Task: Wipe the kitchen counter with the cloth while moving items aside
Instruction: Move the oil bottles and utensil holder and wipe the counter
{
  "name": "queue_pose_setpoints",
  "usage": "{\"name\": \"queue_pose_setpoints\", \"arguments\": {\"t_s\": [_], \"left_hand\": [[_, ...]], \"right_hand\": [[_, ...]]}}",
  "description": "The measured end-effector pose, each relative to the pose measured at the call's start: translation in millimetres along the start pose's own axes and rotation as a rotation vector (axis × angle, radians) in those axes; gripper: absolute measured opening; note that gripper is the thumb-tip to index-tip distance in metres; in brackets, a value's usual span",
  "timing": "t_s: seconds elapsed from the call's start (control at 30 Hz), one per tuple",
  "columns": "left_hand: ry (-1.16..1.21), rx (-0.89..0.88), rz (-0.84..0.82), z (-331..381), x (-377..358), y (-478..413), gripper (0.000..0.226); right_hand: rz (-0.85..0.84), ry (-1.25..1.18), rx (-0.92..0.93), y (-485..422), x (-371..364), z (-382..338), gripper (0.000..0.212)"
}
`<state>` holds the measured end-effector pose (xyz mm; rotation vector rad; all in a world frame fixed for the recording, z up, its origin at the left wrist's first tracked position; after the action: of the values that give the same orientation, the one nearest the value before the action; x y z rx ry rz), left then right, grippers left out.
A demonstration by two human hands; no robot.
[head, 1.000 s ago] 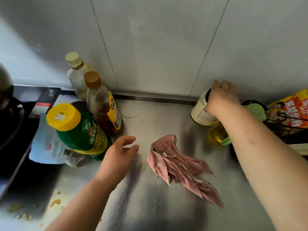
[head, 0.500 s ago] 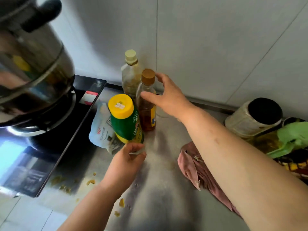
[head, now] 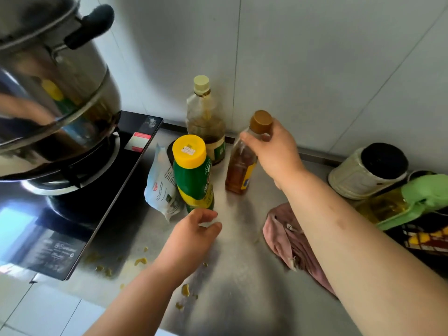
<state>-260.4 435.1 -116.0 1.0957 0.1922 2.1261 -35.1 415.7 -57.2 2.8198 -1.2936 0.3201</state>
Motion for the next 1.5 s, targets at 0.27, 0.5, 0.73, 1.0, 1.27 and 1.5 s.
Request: {"name": "queue_pose_setpoints", "arguments": {"t_s": [0.27, 0.5, 0.73, 1.0, 1.27, 1.5], "left_hand": [[0.010, -0.084, -0.048, 26.7, -23.5, 0.8, 0.018], [-0.043, -0.166, -0.108, 65.1, -57.6, 1.3, 0.019], [-0.099, -0.240, -0.167, 96.0, -84.0, 7.7, 0.015], [-0.137, -0.297, -0.182, 115.8, -101.8, 7.6, 0.004], [-0.087, -0.269, -0.169, 114.1, -92.3, 0.0, 0.026], [-0.039, -0.177, -0.092, 88.8, -78.8, -2.3, 0.038]], "right_hand": [[0.404, -0.063, -0.010, 45.7, 110.6, 3.0, 0.030], [0.648, 0.033, -0.023, 99.4, 213.3, 1.0, 0.026], [0.758, 0.018, -0.085, 145.4, 260.6, 9.5, 0.029], [0.904, 0.030, -0.137, 167.3, 273.6, 33.9, 0.032], [0.921, 0.169, -0.223, 160.0, 265.4, 39.1, 0.045], [0.991, 0.306, -0.129, 172.2, 258.5, 12.2, 0.075]]}}
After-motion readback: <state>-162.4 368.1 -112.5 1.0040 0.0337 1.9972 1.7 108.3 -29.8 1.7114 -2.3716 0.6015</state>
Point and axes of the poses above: each hand's wrist, its own y-axis away from the middle knuckle, its own x-axis out of the back of the hand, z = x × y, the point moved 4 cm from there along -y, towards the middle knuckle, and after that the axes turned 11 degrees about -y, right-handed, at the moved point
